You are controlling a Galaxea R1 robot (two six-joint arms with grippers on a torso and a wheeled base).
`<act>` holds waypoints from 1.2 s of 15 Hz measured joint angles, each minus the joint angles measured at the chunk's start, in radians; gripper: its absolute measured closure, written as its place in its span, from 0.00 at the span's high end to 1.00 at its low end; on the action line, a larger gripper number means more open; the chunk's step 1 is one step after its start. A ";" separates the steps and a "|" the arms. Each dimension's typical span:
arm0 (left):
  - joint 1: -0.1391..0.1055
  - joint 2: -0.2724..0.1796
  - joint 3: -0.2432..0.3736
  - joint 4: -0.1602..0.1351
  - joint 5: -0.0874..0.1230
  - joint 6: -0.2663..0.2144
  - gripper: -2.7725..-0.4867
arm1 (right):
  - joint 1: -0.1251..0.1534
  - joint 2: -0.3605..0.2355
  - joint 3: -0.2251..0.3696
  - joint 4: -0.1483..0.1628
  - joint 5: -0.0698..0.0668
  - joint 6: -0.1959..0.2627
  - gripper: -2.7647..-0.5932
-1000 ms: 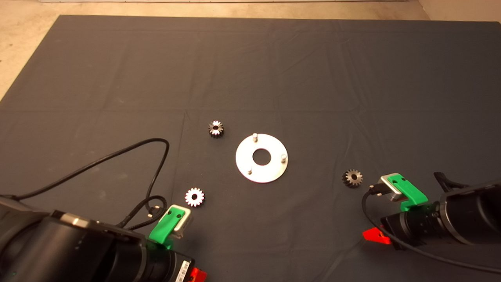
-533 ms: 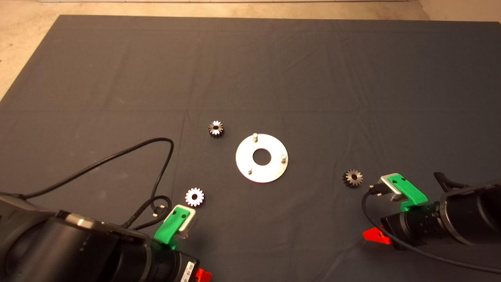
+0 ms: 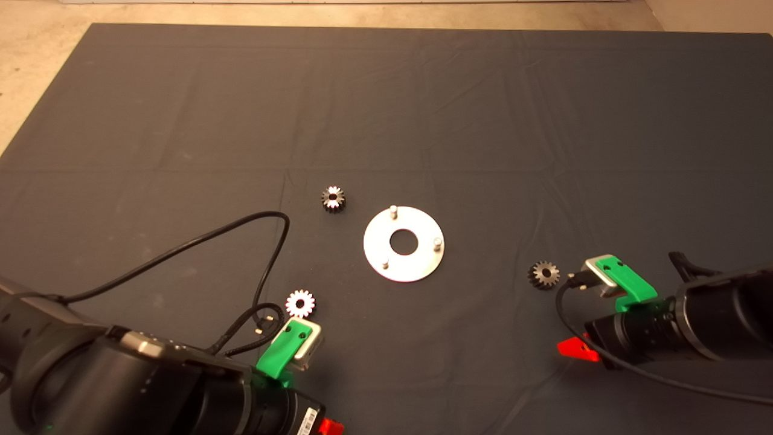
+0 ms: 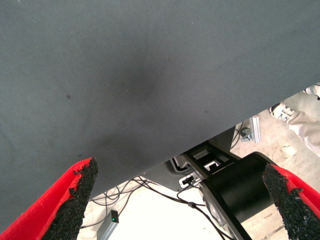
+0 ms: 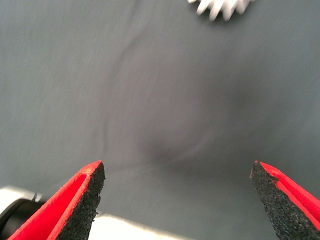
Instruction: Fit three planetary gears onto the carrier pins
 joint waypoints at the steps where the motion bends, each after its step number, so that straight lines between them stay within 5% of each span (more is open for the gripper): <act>1: 0.000 0.000 0.000 0.000 0.000 0.000 0.82 | 0.003 0.008 -0.018 -0.006 0.000 -0.006 0.73; 8: 0.000 -0.001 0.000 0.002 0.000 0.004 0.82 | 0.007 0.027 -0.098 -0.138 0.001 -0.026 0.73; 10: 0.000 -0.002 0.000 0.002 0.000 0.007 0.82 | -0.012 0.041 -0.130 -0.183 0.000 -0.029 0.73; 13: 0.000 -0.005 0.000 0.005 0.000 0.007 0.82 | -0.075 0.081 -0.184 -0.253 0.000 -0.030 0.73; 15: 0.000 -0.009 0.000 0.014 0.000 0.007 0.82 | -0.108 0.109 -0.214 -0.281 0.001 -0.032 0.73; 18: 0.000 -0.013 0.000 0.020 0.000 0.007 0.82 | -0.119 0.125 -0.243 -0.303 0.003 -0.032 0.73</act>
